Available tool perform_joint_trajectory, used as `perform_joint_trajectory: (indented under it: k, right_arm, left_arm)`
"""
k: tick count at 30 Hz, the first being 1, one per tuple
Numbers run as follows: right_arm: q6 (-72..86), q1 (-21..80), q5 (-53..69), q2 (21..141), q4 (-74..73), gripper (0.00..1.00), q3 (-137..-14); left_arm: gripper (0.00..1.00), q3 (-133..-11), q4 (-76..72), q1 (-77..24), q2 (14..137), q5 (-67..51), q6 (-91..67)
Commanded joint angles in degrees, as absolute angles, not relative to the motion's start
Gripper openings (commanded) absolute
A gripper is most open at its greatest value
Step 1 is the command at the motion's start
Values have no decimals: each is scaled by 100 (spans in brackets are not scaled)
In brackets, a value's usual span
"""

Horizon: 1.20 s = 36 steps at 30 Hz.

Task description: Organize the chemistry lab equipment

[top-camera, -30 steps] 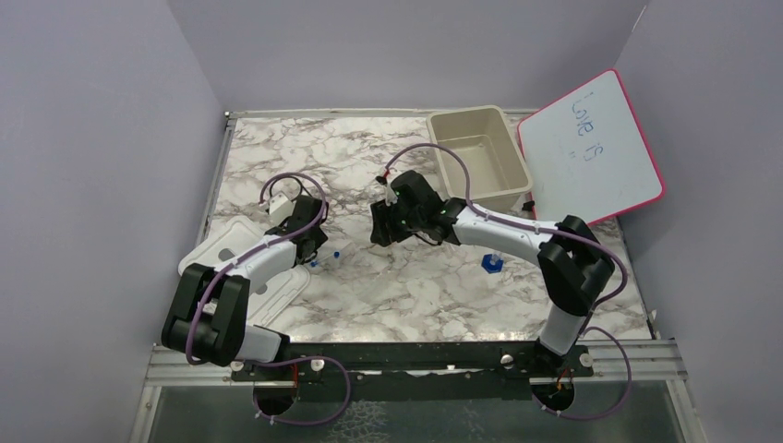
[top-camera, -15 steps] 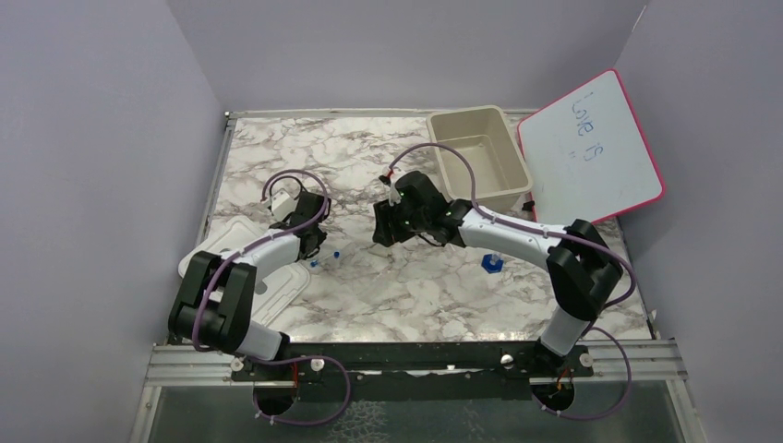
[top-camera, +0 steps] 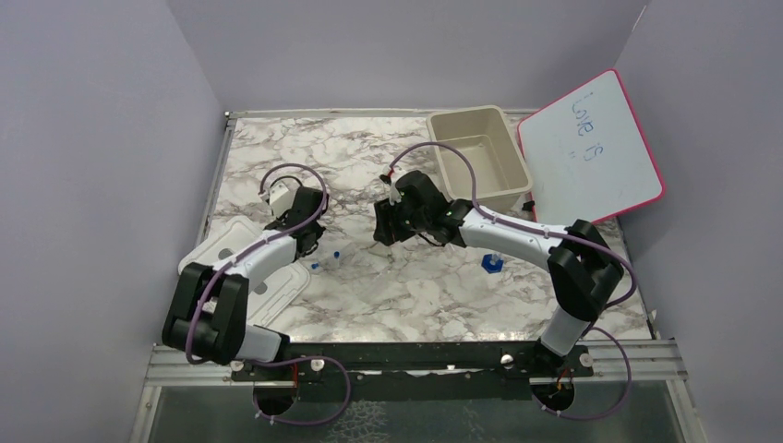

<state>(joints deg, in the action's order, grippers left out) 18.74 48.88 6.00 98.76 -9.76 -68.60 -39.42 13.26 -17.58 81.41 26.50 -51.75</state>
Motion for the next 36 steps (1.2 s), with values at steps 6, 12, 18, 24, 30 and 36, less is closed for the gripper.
perform_joint_trajectory:
  k: [6, 12, 18, 24, 30, 36]
  right_arm:
    - [1922, 4878, 433, 9443, -644, 54, -6927]
    - [2187, 4882, 1355, 9365, -556, 56, -7222]
    - [2967, 4876, 2426, 9458, -195, 62, -7433]
    - [3717, 4881, 2506, 9579, 343, 64, -7471]
    - [4183, 4879, 2314, 9706, 692, 59, -7456]
    - [4436, 4881, 2125, 9747, 1196, 45, -7141]
  left_arm:
    - [8, -4182, 1335, -1723, 6764, 2375, -4595]
    - [8, -4667, 1600, -1723, 6235, 1257, -4213]
    - [8, -4998, 1429, -1725, 5952, -272, -4069]
    - [8, -5053, 1152, -1723, 5764, -1195, -4083]
    - [8, -4932, 1038, -1723, 5631, -1553, -4159]
    - [9, -4857, 1006, -1723, 5477, -1729, -4317]
